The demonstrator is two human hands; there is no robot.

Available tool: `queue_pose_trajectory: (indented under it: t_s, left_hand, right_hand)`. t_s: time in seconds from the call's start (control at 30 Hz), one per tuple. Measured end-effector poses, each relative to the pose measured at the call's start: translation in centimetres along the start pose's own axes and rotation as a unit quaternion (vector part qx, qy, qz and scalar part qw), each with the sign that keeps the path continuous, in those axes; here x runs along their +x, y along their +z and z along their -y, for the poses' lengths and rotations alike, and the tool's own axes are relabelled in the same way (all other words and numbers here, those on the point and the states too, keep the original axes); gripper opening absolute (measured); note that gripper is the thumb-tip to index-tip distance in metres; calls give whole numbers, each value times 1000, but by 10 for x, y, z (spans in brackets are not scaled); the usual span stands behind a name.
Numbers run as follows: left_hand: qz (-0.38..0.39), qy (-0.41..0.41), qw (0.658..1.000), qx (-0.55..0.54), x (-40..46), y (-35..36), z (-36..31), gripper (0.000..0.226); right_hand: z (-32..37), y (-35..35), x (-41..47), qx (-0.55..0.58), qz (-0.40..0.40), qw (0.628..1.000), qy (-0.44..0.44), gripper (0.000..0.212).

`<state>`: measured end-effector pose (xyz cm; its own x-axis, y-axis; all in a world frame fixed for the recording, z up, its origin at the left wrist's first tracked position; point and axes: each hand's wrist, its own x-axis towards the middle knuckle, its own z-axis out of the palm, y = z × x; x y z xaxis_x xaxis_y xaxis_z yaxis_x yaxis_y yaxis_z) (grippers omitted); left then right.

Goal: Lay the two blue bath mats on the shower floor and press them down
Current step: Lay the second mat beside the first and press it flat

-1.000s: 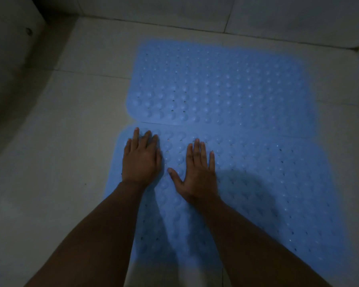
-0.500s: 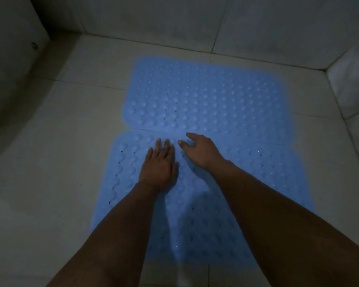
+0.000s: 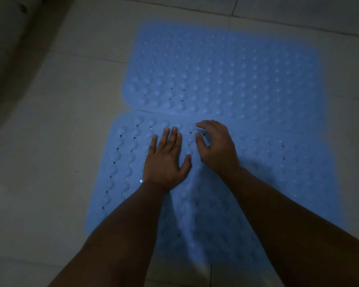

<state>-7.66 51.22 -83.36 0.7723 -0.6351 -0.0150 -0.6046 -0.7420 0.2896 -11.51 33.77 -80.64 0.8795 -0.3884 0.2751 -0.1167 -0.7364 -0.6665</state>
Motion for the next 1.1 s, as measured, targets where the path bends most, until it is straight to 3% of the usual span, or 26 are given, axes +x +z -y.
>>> queue_pose_trajectory:
  t_s: [0.1,0.23,0.37,0.5,0.67,0.83,0.97,1.1]
  left_hand:
    - [50,-26,998,-35,7,-11,-4,81]
    - [164,-56,982,-76,32,-61,2,84]
    - [57,-76,994,-59,25,-87,41,75]
    - [31,-73,997,-1,4,-82,73,72]
    - [17,-93,995,28,-16,-78,105,73]
    - [4,-94,995,32,-21,-70,135,65]
    - [-13,-117,993,21,-19,-67,143,59]
    - [-17,-115,993,13,-17,-76,141,61]
  right_hand:
    - [11,-8,7,4,46,998,45,29]
    - [45,-23,32,-31,172,975,138,33]
    - [88,-2,38,-71,239,956,155,40]
    - [112,54,-1,-136,285,945,89,58]
    - [113,100,-50,-245,222,943,48,82]
    - [109,110,-54,-257,165,952,31,88]
    - [105,111,-54,-269,168,948,26,92]
    - [111,110,-49,-233,221,946,52,102]
